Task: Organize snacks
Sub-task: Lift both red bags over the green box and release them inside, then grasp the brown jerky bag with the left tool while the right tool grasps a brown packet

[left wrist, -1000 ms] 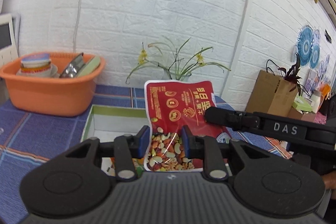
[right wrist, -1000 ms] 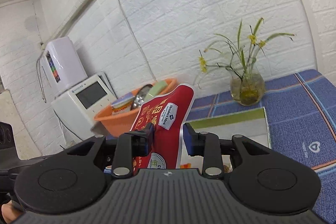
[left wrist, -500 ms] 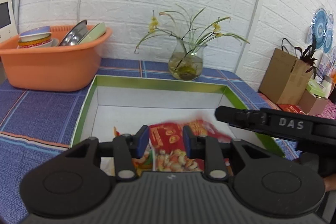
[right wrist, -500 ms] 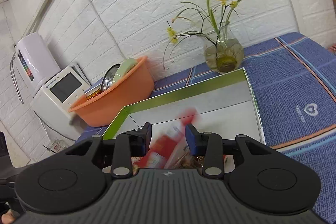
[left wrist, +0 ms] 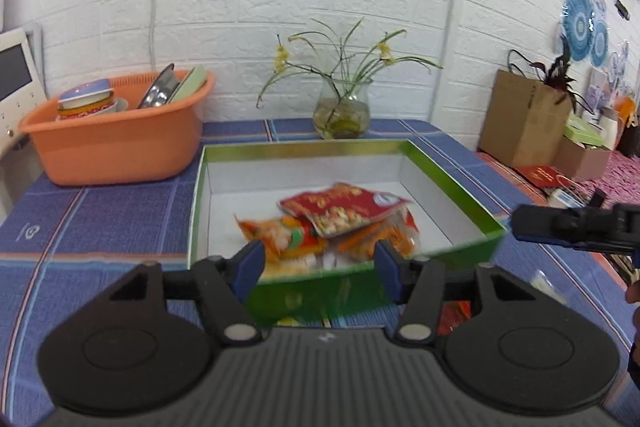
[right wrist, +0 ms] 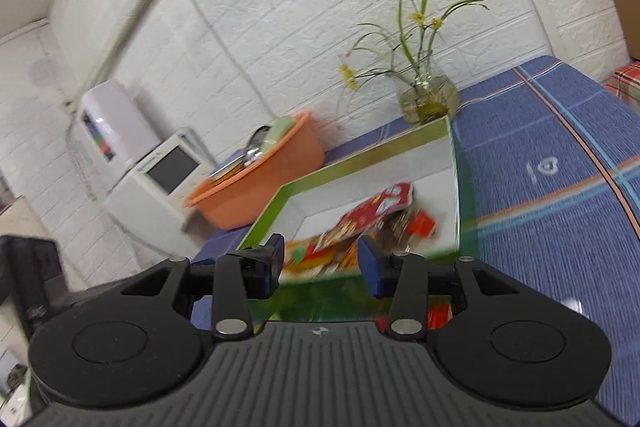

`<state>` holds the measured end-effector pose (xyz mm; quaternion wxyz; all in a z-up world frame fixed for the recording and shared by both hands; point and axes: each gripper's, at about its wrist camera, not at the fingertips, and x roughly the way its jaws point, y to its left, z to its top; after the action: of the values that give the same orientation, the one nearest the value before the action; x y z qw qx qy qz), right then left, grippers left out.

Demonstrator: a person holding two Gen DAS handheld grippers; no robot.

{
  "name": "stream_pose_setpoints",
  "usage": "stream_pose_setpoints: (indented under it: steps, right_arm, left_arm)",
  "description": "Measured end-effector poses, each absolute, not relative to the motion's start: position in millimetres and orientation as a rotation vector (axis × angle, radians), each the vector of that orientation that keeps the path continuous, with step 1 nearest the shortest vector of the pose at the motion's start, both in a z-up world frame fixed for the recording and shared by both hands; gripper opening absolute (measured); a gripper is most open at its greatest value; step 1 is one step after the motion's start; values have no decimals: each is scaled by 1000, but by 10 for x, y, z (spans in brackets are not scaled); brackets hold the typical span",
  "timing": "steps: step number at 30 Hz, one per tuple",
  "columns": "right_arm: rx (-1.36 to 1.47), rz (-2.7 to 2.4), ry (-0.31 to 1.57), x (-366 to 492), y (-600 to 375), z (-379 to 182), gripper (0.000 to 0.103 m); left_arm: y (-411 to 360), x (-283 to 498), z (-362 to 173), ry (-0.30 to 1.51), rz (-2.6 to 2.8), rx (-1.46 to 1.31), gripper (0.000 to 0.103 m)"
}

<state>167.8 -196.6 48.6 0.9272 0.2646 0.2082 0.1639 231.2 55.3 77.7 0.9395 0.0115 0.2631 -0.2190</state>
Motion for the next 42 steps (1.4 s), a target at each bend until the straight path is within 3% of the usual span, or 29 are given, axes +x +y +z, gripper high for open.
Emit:
stream_pose_setpoints:
  steps: [3,4,5,21,24,26,30,31,32,34,35,40,42]
  right_arm:
    - [589,368,426,1194,-1911,470,84]
    - [605,374,425,1059,-1890,453,96]
    - [617,379,429,938,-1860,430,101]
    - [916,344,659,692,-1766,-146,99]
    - [888,324,673,773,-1767,-187,85]
    - [877,330,704,862,-1744,-207,59]
    - [899,365,740,1005,-1700,-283,55]
    - [907,363,747,1033,-1689,-306,51]
    - [914,362,753,1060,-1683,-338,40]
    - [909,357,763,1085,-1653,-385,22]
    - [896,361,758,1078,-1627,-394,21]
    - [776,365,695,945,-1560,-229,17]
    - [754,358,665,895,-1563,-169,17]
  left_arm:
    - [706,1942,699,538,-474,27,64]
    - [748,1845,646,546,-483,26,64]
    - [777,1763,583,559,-492,22,65]
    - [758,1636,62,803,-641,-41,65]
    - [726,1688,15,804,-649,-49,65]
    - [724,1741,3,800,-660,-75,65]
    - [743,1836,-24,791,-677,-139,65]
    - [731,1836,-22,789,-681,-134,65]
    - [714,1826,-21,787,-686,-130,65]
    - [682,1799,-18,789,-702,-130,52]
    - [665,1778,-11,785,-695,-120,47]
    - [760,1735,8,802,-712,-204,47]
    - [788,1683,46,788,-686,-192,19]
